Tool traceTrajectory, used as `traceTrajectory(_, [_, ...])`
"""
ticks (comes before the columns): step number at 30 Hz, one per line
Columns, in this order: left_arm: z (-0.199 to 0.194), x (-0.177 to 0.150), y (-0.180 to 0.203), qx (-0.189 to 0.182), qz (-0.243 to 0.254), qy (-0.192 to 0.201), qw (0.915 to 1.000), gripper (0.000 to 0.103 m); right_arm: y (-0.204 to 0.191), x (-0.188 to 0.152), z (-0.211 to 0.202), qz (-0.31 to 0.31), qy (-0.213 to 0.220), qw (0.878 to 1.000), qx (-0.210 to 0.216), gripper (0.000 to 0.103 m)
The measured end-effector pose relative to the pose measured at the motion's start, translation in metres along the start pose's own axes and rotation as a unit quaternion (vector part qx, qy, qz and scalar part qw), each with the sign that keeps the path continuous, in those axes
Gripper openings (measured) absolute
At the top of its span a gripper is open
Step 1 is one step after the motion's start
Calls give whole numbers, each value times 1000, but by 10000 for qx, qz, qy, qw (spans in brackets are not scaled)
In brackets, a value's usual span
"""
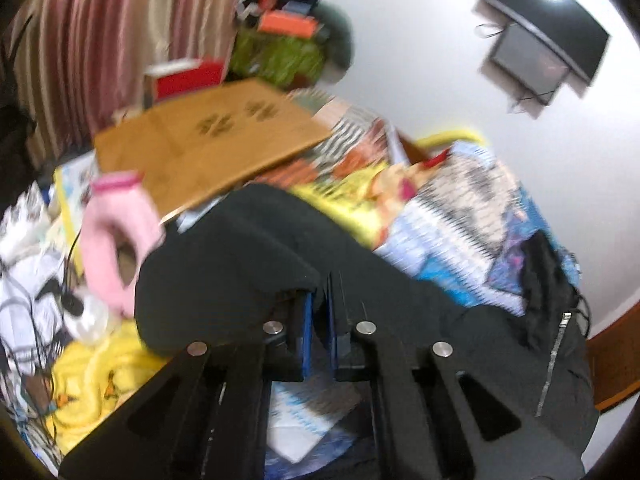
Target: Fold large clothes
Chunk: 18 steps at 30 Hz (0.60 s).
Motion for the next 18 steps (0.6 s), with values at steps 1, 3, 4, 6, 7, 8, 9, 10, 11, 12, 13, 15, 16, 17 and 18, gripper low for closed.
traceTrajectory(1, [-5,1,14,-172,88,22,9998,4,0,-1,-1,1,12,10000,-21,100])
traceTrajectory(3, [-12,-1,37,-435,258,24,9987,4,2,-1,-2,-47,29,9999,-114,100])
traceTrajectory(4, [-16,-4,52,-568,388,27,9976,4,2,-2,-2,-90,34,9998,-178,100])
traceTrajectory(6, [-21,-10,76,-791,631,-3,9949,4,3,-4,-2,-206,52,9993,-321,100])
traceTrajectory(7, [-23,-15,87,-901,745,-38,9931,4,4,-6,-4,-236,58,9991,-357,100])
traceTrajectory(8, [-24,-20,102,-1044,870,-86,9907,4,5,-8,-4,-260,59,9989,-389,100])
traceTrajectory(9, [-25,-26,111,-1136,956,-128,9888,4,6,-9,-4,-272,51,9988,-402,100])
traceTrajectory(10, [-25,-32,123,-1230,1046,-180,9867,4,8,-10,-4,-265,48,9989,-393,100])
traceTrajectory(11, [-25,-40,133,-1327,1140,-243,9843,4,10,-11,-4,-254,46,9989,-379,100])
traceTrajectory(12, [-24,-49,145,-1427,1255,-334,9812,3,12,-12,-4,-231,40,9991,-363,100])
traceTrajectory(13, [-23,-57,156,-1497,1359,-410,9785,3,14,-14,-4,-217,37,9991,-357,100])
traceTrajectory(15, [-22,-80,177,-1646,1668,-603,9703,3,19,-16,-3,-178,8,9992,-365,100])
traceTrajectory(16, [-21,-91,186,-1699,1809,-693,9662,3,21,-17,-2,-158,-9,9992,-370,100])
traceTrajectory(17, [-20,-103,194,-1756,1959,-806,9614,3,24,-19,-2,-123,-27,9992,-367,100])
traceTrajectory(18, [-19,-114,201,-1801,2083,-906,9571,3,26,-20,-1,-81,-45,9993,-357,100])
Point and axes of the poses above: each gripper's, at about its wrist camera, not at the fingertips, and z roughly the way its jaws point, y to its right, x to its top, the point moved 1 cm from there along z, roughly the way its jaws point, and after that the axes turned 14 degrees about -z, right-handed, at the moved point
